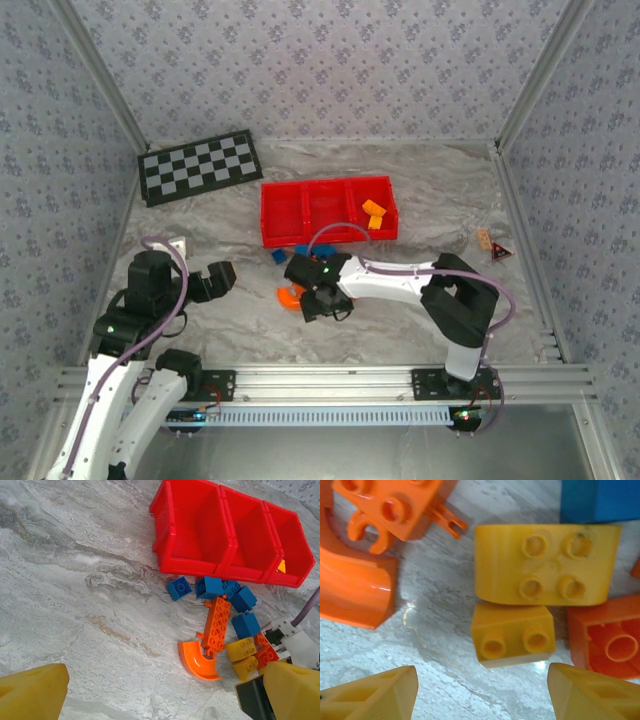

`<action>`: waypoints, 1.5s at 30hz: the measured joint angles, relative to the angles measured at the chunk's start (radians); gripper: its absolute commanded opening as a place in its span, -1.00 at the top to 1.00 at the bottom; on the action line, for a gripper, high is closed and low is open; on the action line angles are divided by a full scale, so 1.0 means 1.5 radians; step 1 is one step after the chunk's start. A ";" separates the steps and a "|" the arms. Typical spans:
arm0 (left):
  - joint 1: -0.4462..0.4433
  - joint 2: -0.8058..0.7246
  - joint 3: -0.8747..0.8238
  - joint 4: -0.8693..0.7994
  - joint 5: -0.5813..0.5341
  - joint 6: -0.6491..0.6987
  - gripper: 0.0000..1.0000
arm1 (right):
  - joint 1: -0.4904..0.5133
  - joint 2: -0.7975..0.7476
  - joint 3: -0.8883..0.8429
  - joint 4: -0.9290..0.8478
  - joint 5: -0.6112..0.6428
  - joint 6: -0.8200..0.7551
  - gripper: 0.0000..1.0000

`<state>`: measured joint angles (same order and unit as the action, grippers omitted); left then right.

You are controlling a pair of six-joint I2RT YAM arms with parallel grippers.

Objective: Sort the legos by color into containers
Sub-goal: Pick up the lego from the bottom-center of the table.

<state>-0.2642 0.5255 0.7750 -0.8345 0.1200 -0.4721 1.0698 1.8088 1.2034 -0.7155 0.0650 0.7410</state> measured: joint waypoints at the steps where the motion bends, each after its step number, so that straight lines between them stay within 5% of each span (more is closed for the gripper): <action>1: 0.000 0.000 0.000 0.000 0.000 0.000 -1.00 | 0.001 0.003 0.004 0.000 0.000 -0.002 -0.42; 20: -0.005 -0.001 0.000 0.000 -0.003 0.000 -0.99 | 0.007 0.074 0.069 -0.060 0.086 -0.093 -0.40; 45: -0.009 -0.001 0.000 0.000 -0.008 0.000 -0.99 | -0.014 0.083 0.063 -0.012 0.049 -0.228 0.16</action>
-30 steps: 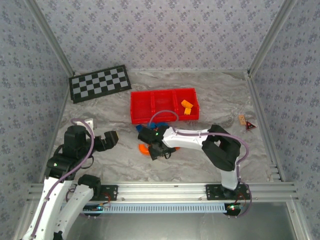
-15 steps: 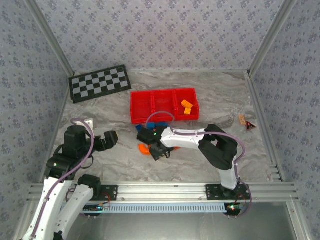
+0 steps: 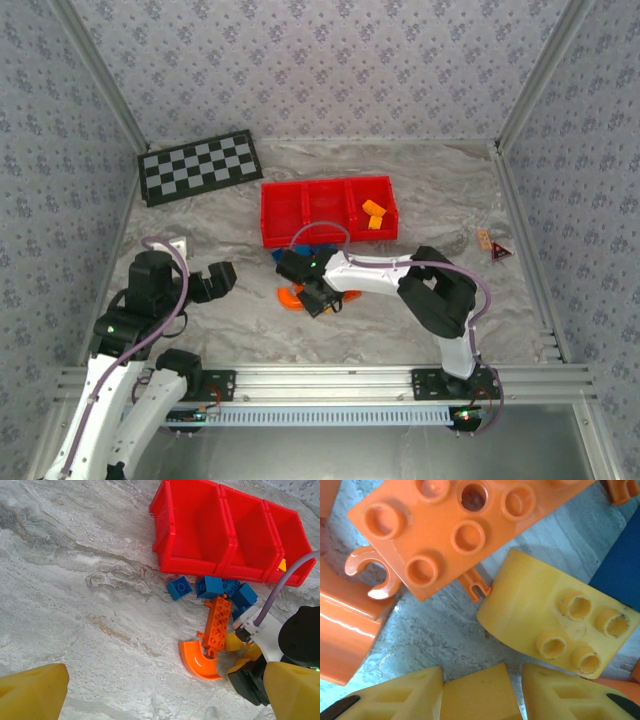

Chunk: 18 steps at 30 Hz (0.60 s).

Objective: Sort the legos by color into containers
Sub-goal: Pick up the lego from the bottom-center of the table.

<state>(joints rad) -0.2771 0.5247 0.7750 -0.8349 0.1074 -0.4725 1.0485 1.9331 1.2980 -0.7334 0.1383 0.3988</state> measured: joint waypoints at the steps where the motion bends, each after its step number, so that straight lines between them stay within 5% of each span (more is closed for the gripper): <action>1: 0.000 0.000 0.000 0.000 -0.001 0.000 -1.00 | 0.000 -0.001 -0.001 0.000 -0.001 0.000 0.21; 12: 0.000 0.000 0.000 0.000 -0.002 0.000 -0.99 | -0.010 -0.046 -0.013 -0.021 -0.018 -0.006 0.34; 18: 0.000 0.000 0.000 0.000 -0.002 0.000 -0.99 | -0.078 -0.134 0.012 -0.043 -0.023 -0.032 0.31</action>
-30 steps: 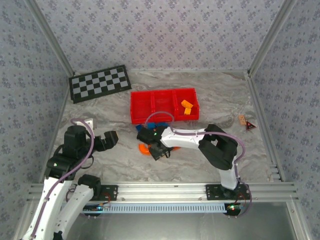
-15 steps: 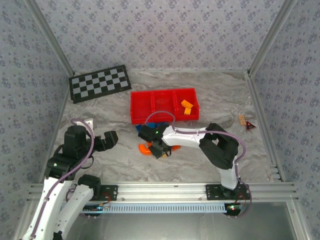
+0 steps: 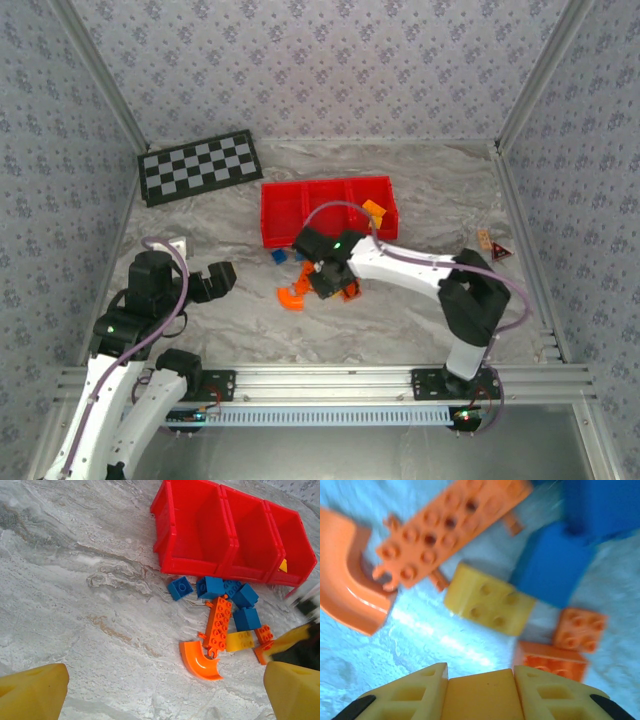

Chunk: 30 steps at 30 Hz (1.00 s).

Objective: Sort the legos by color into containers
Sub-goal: Pick up the lego from the bottom-center of the table, then place the lego in the container.

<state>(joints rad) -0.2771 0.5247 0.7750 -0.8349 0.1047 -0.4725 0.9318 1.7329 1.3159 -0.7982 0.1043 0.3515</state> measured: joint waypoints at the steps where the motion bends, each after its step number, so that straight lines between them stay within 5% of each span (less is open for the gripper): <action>1: 0.000 0.000 0.000 0.000 0.000 0.000 -0.99 | -0.023 -0.016 0.012 0.000 -0.003 -0.006 0.30; 9: -0.005 0.001 0.000 0.000 0.002 0.000 -0.99 | -0.214 -0.036 0.122 0.003 -0.017 -0.058 0.30; 17: -0.009 0.001 0.000 0.000 0.003 0.000 -0.99 | -0.345 0.118 0.273 0.013 -0.081 -0.088 0.30; 30: -0.014 0.001 0.000 0.000 0.003 0.000 -0.99 | -0.414 0.318 0.432 0.000 -0.195 -0.088 0.19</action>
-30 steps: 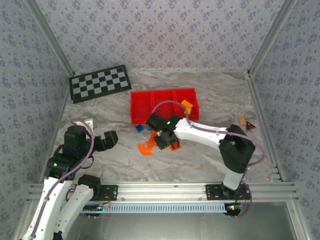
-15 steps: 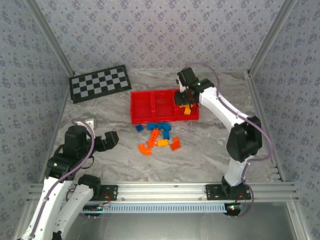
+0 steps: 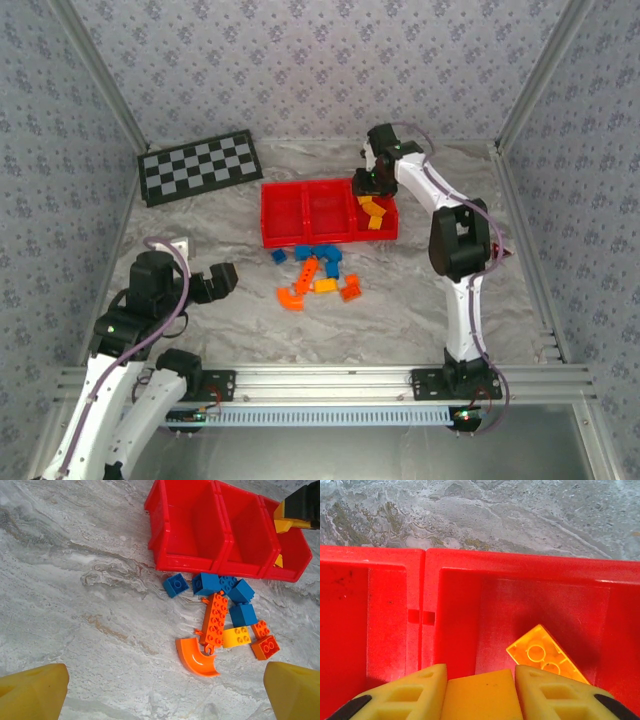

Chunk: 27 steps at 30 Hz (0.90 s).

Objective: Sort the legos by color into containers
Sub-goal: Place the lego in the container.

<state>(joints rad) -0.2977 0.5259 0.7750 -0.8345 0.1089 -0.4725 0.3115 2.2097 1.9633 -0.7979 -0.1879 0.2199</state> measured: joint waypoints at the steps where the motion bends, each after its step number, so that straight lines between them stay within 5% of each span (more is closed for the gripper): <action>1: 0.000 0.000 0.000 0.000 0.000 0.000 -1.00 | -0.001 0.006 0.005 -0.001 -0.004 0.000 0.16; 20: 0.000 0.000 0.000 0.000 0.000 0.000 -0.99 | -0.008 0.031 0.046 -0.032 -0.002 -0.001 -0.25; 27: -0.012 0.010 0.000 0.001 0.018 0.004 -0.99 | 0.000 -0.107 -0.101 -0.013 0.035 -0.020 -0.62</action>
<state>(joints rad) -0.3153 0.5404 0.7750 -0.8337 0.1352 -0.4671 0.3115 2.0491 1.8111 -0.8173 -0.1349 0.1894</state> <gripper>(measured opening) 0.997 0.769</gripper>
